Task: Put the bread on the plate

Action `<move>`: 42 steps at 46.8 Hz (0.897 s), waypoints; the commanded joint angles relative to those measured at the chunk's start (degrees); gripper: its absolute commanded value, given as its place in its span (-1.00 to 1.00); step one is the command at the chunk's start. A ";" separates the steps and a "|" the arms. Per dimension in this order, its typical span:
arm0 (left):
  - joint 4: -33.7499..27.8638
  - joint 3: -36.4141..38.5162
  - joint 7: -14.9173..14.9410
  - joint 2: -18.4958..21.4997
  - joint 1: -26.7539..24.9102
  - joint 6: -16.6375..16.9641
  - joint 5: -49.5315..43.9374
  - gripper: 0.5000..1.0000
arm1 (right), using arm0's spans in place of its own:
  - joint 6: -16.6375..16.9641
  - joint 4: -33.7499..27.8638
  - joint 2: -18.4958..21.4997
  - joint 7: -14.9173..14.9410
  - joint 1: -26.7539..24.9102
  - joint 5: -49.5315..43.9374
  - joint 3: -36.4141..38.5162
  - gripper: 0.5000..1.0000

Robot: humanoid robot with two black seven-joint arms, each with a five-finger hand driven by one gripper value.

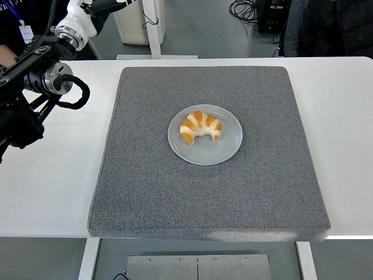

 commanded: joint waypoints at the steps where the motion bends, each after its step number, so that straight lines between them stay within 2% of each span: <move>1: 0.03 -2.02 0.09 -0.26 1.84 -0.31 -0.61 0.89 | 0.03 0.00 0.00 0.02 0.00 0.00 0.00 1.00; 16: 0.03 -4.75 0.36 -0.97 7.47 -3.48 -9.49 0.89 | 0.03 0.00 0.00 0.02 0.00 0.00 0.00 1.00; 23: 0.38 -4.92 0.09 -3.25 10.19 -3.65 -9.58 0.89 | 0.03 0.09 0.00 -0.07 0.00 0.00 0.00 1.00; 30: 1.79 -4.92 0.09 -4.92 10.90 -3.65 -11.06 0.89 | 0.03 0.09 0.00 0.02 0.00 0.00 0.00 1.00; 42: 1.88 -4.83 -0.08 -5.10 11.60 -3.65 -12.39 0.89 | 0.03 0.09 0.00 0.02 0.00 0.00 0.00 1.00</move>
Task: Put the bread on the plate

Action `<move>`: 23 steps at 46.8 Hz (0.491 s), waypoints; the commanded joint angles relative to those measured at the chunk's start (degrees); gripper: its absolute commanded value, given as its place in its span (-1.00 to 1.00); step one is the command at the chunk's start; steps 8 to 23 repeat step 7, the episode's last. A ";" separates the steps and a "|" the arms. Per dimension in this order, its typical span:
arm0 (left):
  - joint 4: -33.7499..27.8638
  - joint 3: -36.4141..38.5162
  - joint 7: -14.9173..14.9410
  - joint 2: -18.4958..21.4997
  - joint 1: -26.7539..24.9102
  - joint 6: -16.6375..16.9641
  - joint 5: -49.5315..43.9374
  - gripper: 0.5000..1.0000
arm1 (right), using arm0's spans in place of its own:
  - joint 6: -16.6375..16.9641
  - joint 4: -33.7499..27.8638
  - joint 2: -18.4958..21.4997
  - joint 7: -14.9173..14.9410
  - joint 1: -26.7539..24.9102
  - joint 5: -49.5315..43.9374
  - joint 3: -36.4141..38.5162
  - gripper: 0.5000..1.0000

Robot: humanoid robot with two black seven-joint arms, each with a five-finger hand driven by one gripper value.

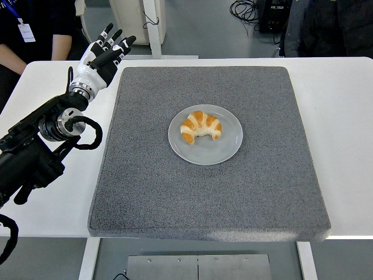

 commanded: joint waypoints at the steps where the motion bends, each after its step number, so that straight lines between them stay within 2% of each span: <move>1: -0.01 0.04 0.00 0.08 0.07 0.00 0.16 0.89 | 0.02 0.00 0.00 0.01 0.00 0.00 0.00 1.00; 23: -0.01 0.12 0.00 0.00 0.07 0.09 0.25 0.89 | 0.02 0.00 0.00 0.01 0.00 0.00 0.00 1.00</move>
